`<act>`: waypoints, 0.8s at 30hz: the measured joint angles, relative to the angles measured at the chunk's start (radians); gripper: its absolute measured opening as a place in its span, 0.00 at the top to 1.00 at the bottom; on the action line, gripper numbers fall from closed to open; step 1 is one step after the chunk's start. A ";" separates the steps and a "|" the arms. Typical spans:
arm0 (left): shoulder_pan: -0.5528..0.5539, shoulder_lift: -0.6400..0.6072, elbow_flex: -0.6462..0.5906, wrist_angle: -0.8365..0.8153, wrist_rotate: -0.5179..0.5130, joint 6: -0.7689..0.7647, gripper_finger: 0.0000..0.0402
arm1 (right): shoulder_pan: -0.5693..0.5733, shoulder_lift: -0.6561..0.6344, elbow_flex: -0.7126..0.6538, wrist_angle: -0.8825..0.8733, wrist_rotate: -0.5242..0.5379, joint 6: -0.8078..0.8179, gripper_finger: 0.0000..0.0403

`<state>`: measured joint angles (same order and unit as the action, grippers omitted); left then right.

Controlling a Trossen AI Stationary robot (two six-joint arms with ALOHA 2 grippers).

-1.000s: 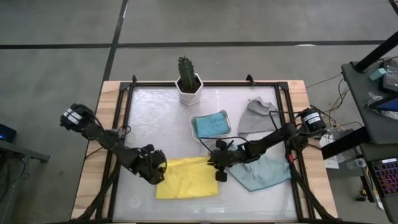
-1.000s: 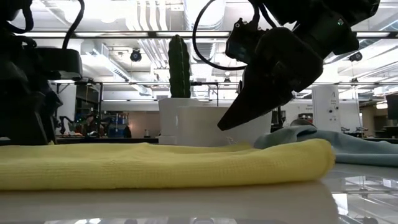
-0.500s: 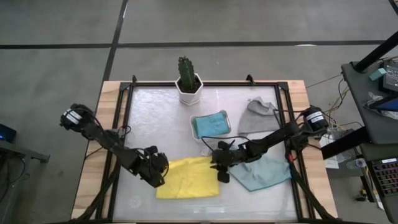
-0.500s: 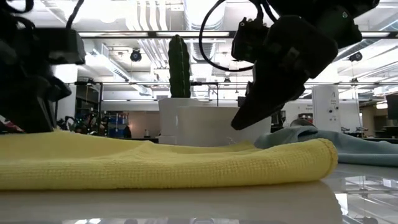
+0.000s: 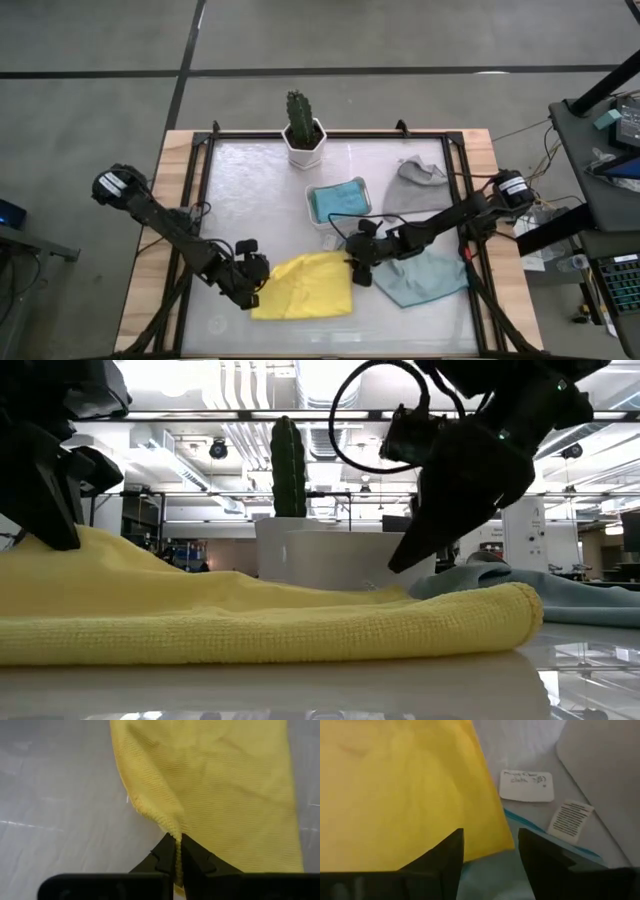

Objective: Fold microfiber towels
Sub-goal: Fold the yellow towel

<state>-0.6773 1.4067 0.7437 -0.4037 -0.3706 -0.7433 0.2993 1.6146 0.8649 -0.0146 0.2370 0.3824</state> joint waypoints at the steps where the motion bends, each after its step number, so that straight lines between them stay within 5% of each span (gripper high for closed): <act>1: 0.000 0.000 0.000 -0.002 0.000 0.000 1.00 | 0.000 0.010 -0.001 0.005 0.010 0.000 0.55; 14: -0.007 -0.001 0.005 0.003 0.000 -0.002 1.00 | -0.012 0.103 -0.003 0.120 0.026 -0.051 0.64; 24: -0.006 -0.001 0.004 -0.013 0.000 -0.002 1.00 | -0.004 0.094 -0.003 0.132 -0.002 -0.069 0.96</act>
<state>-0.6838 1.4055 0.7479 -0.4164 -0.3709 -0.7448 0.2950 1.7089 0.8616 0.1171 0.2352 0.3135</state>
